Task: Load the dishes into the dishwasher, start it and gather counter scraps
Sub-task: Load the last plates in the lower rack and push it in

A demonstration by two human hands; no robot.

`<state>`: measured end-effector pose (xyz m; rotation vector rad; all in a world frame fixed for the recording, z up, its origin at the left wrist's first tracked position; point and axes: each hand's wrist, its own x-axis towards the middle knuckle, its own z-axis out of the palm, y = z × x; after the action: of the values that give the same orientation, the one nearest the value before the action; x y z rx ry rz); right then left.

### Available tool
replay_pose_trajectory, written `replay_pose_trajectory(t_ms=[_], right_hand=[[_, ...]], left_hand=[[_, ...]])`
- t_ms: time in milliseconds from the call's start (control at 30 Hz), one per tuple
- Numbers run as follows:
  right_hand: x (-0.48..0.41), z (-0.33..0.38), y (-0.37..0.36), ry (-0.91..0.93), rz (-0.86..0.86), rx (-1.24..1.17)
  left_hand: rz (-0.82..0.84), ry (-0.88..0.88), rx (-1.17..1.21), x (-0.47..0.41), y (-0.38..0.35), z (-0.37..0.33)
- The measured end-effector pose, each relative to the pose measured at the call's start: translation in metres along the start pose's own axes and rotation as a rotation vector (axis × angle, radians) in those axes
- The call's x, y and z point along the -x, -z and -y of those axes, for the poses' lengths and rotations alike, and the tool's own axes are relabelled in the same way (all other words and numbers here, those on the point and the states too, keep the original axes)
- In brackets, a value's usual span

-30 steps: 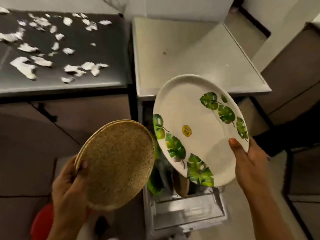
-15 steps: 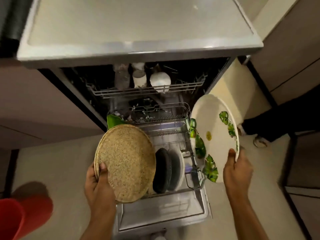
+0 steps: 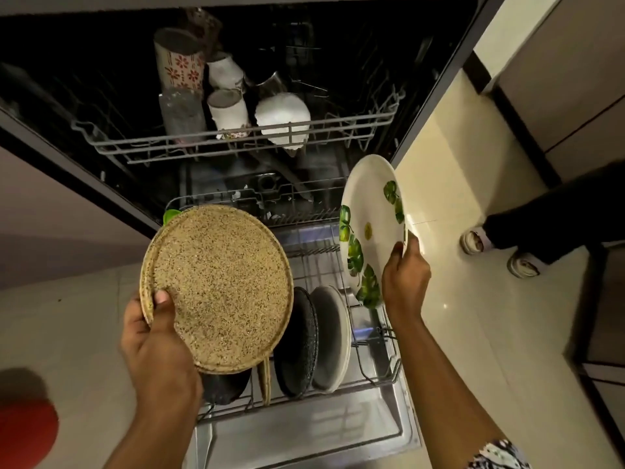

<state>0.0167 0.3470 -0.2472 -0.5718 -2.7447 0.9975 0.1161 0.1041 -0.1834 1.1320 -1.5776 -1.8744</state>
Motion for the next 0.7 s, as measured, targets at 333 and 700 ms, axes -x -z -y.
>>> replay_pose_trajectory(t_ms=[333,700], right_hand=[[-0.039,0.023,-0.04,-0.051,0.107,0.012],[-0.069,0.033,-0.042,-0.08,0.293,0.147]], left_hand=[[-0.054,0.022,0.018,-0.008,-0.002,0.01],[-0.05,0.005,0.033,-0.017,-0.007,0.008]])
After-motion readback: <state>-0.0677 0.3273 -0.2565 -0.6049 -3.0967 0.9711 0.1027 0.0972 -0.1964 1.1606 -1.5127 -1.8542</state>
